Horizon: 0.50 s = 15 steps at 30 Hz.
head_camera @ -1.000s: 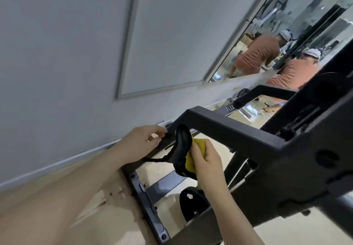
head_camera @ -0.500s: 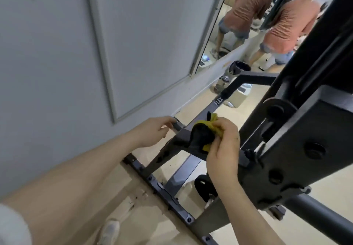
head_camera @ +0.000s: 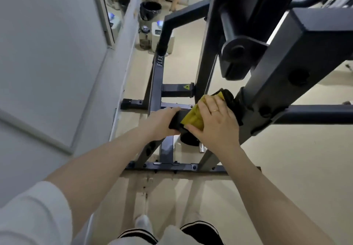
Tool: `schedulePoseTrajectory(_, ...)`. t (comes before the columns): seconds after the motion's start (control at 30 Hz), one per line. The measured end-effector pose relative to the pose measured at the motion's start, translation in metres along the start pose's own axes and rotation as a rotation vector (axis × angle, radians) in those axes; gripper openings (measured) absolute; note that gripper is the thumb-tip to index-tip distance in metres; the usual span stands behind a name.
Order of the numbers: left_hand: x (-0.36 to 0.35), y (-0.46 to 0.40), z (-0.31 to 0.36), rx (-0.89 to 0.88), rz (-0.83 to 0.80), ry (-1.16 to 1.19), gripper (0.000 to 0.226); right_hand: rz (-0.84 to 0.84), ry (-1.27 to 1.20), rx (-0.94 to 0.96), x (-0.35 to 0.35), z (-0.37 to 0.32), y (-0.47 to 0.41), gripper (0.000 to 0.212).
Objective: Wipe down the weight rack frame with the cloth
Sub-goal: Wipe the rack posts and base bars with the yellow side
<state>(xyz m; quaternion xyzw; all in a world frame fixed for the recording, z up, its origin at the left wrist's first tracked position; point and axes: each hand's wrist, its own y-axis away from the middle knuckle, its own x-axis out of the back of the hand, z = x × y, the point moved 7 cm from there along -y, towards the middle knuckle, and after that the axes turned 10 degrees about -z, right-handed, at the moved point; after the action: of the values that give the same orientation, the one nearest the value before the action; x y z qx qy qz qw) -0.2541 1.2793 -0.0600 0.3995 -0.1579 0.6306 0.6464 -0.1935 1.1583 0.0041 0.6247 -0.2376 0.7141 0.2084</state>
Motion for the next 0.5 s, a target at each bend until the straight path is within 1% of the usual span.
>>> schedulePoseTrajectory(0.03,0.001,-0.001,-0.001,-0.010,0.039,-0.011,0.066,0.016,0.004,-0.009,0.000,-0.004,-0.002,0.069)
schedulePoseTrajectory(0.1,0.003,0.001,-0.003,-0.036,0.073,0.046,0.061,0.017,0.027,0.029,-0.005,-0.021,-0.009,0.066)
schedulePoseTrajectory(0.2,0.004,0.007,-0.010,-0.082,0.055,0.111,0.057,-0.025,0.058,0.235,-0.019,-0.053,-0.019,0.060)
schedulePoseTrajectory(0.27,0.004,0.010,-0.020,-0.094,0.056,0.123,0.053,-0.054,0.075,0.318,-0.018,-0.052,-0.023,0.060)
schedulePoseTrajectory(0.33,0.003,0.012,-0.030,-0.051,0.058,0.096,0.058,-0.076,0.048,0.262,-0.006,-0.030,-0.026,0.065)
schedulePoseTrajectory(0.4,0.002,0.012,-0.034,-0.032,0.070,0.107,0.059,-0.146,0.017,0.133,-0.001,-0.005,-0.023,0.075)
schedulePoseTrajectory(0.43,0.003,0.013,-0.034,-0.031,0.084,0.127,0.059,-0.162,0.059,0.098,-0.001,0.000,-0.019,0.081)
schedulePoseTrajectory(0.5,0.006,0.015,-0.032,-0.025,0.106,0.166,0.061,-0.159,0.187,0.093,-0.005,-0.010,-0.019,0.088)
